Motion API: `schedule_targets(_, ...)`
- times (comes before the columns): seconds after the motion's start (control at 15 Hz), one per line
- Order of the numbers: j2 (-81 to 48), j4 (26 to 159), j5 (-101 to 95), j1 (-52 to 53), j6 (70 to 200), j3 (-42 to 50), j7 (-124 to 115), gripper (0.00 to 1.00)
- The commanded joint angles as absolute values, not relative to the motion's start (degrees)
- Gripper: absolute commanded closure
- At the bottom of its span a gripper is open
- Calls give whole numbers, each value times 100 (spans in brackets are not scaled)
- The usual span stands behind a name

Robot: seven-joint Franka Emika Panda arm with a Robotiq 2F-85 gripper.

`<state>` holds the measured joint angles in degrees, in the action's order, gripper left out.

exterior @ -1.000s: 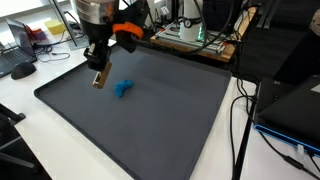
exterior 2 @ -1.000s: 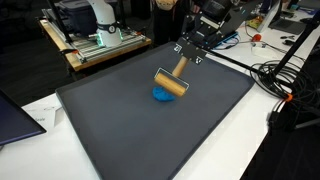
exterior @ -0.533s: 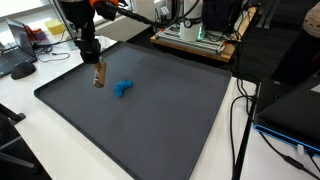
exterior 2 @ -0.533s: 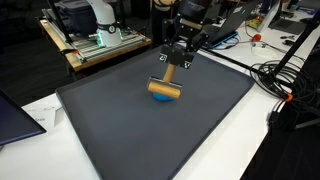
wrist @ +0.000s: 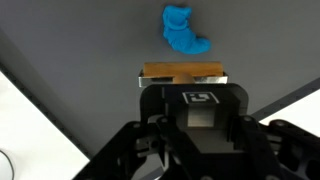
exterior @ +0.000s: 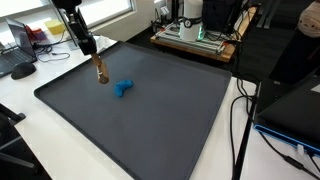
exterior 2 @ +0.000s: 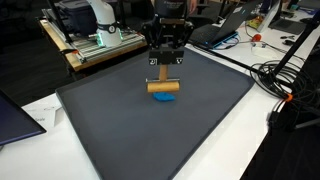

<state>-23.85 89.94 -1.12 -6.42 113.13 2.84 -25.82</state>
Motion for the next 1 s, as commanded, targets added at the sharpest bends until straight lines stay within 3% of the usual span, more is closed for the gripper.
schedule_targets(0.0, -2325, 8868, 612, -927, 11038, 339, -1445, 78)
schedule_targets(0.93, -3220, 7755, 2037, -1951, 10207, 144, 2134, 78)
